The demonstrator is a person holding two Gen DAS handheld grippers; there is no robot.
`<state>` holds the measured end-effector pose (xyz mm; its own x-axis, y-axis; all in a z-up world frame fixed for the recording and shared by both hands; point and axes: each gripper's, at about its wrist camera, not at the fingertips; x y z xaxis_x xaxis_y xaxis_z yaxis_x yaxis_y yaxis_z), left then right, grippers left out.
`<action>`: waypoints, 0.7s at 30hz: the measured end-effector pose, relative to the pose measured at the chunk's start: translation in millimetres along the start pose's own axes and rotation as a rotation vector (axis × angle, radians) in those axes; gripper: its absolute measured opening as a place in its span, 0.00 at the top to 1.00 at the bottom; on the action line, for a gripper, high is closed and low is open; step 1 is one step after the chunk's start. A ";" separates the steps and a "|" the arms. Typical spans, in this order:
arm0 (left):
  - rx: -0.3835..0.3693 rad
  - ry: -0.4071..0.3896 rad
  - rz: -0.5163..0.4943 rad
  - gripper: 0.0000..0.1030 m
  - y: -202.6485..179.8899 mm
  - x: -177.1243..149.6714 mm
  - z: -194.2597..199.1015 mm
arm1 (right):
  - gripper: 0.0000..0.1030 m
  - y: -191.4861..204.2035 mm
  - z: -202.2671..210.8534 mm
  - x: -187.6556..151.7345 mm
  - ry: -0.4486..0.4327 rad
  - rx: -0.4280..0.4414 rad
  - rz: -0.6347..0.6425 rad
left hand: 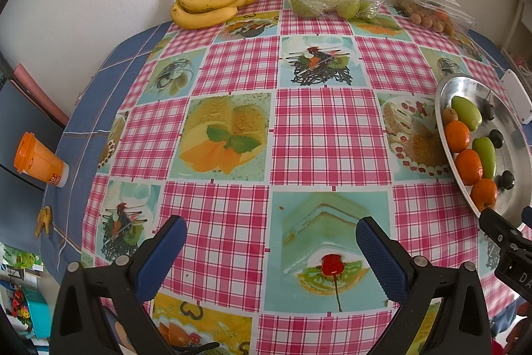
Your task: Organize fruits
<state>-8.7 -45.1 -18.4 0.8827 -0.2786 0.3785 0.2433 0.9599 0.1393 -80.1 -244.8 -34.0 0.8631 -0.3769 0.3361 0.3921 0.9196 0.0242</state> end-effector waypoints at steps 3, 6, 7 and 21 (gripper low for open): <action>0.000 0.000 0.000 0.00 0.2 -0.1 0.0 | 0.06 0.2 -0.1 0.0 0.000 0.000 0.000; 0.000 0.000 0.000 0.00 0.4 -0.1 -0.2 | 0.06 0.3 -0.2 0.0 0.001 -0.001 -0.001; 0.000 0.000 -0.001 0.00 0.3 0.2 -0.2 | 0.06 0.3 -0.2 0.0 0.001 -0.001 -0.001; 0.003 0.002 0.003 0.00 0.5 -0.8 -1.0 | 0.06 0.0 -1.2 -0.2 0.003 -0.001 0.000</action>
Point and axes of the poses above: each gripper's, at about its wrist camera, not at the fingertips, and z roughly against the way its jaws point, y to its left, x to its top, and after that the axes turned 3 degrees about y, right-handed
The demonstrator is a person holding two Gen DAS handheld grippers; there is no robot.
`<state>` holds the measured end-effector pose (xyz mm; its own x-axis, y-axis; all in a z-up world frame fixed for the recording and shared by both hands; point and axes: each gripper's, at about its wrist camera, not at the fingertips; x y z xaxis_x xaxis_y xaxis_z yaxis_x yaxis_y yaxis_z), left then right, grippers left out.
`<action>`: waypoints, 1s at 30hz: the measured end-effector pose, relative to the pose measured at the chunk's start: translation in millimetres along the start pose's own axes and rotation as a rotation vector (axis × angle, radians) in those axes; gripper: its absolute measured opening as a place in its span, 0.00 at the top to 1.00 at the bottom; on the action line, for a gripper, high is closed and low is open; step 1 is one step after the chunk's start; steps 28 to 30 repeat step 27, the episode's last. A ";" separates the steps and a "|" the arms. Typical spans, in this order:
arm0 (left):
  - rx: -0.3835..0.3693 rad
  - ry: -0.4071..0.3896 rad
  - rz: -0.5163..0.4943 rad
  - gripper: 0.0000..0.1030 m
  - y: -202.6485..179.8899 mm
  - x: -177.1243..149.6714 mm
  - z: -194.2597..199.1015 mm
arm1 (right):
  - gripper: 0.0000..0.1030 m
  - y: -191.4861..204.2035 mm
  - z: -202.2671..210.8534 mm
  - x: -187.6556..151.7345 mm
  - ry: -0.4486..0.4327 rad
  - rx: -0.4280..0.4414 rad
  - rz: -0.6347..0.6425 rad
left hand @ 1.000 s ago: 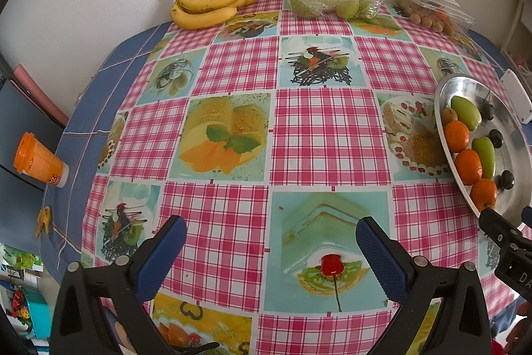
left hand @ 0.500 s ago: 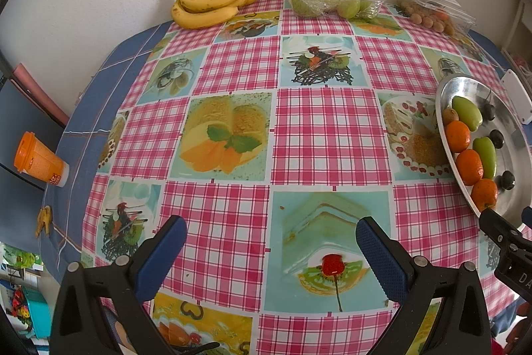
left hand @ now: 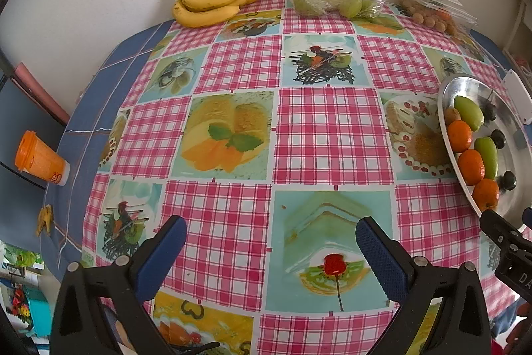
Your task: Organize fruits
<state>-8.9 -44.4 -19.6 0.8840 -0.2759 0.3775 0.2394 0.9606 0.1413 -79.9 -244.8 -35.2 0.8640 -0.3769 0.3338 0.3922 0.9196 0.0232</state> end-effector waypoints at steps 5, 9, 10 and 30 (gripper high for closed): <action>0.003 0.003 0.002 0.00 1.3 -2.3 -0.3 | 0.06 0.4 -0.4 0.4 0.001 -0.001 0.000; 0.003 0.004 0.000 0.00 1.0 -2.1 -0.4 | 0.06 1.0 -0.2 1.4 0.001 -0.001 0.000; 0.003 0.005 0.001 0.00 0.8 -2.2 -0.4 | 0.06 1.2 -0.5 1.5 0.002 -0.001 0.000; -0.026 -0.016 0.017 0.00 5.2 0.5 4.0 | 0.06 0.2 -1.6 2.1 0.010 -0.008 0.006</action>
Point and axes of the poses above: each gripper's, at about its wrist camera, not at the fingertips, and z roughly against the way its jaws point, y to its left, x to its top, and after that the axes turned 3 degrees about y, right-handed
